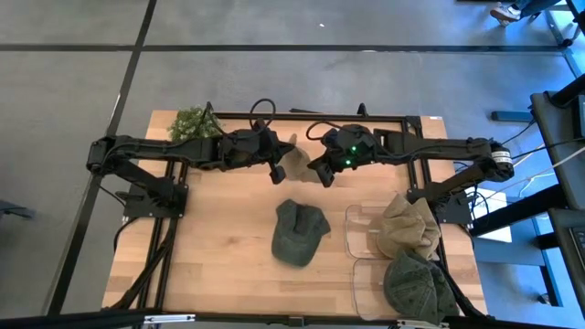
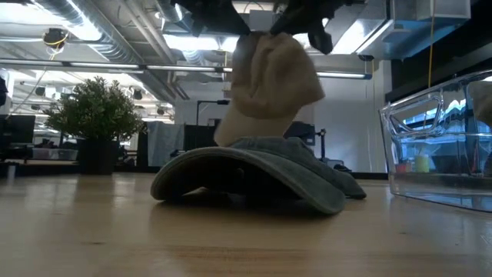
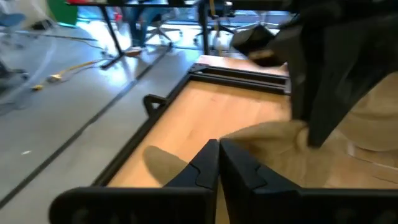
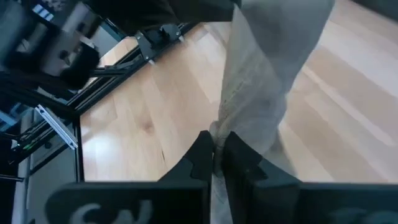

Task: Pick & Place hat
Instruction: Put the brown cap into the top transparent bin

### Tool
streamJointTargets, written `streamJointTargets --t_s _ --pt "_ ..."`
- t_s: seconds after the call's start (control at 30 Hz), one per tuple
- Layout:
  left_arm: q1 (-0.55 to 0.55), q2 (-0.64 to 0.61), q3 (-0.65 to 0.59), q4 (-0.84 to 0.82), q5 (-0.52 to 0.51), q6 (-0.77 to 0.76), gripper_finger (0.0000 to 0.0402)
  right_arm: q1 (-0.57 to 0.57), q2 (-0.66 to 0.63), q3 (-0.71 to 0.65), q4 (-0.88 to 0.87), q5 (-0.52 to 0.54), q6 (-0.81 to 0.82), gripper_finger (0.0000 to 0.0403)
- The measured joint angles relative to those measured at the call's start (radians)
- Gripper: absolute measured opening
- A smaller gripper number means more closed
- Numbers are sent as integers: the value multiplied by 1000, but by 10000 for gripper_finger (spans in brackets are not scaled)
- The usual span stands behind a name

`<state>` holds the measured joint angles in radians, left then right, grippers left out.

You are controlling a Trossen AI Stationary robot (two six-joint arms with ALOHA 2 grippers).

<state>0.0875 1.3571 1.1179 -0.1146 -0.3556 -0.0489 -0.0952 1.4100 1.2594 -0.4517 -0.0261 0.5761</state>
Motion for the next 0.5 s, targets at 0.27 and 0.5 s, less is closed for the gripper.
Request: streamJointTargets --t_s 0.27,0.5 --pt "-69 -20 0 -1 -202 99 79 0 -1 190 -254 65 -11 22" --pt "-98 -52 1 -15 -213 154 109 33 -1 428 -522 54 107 22"
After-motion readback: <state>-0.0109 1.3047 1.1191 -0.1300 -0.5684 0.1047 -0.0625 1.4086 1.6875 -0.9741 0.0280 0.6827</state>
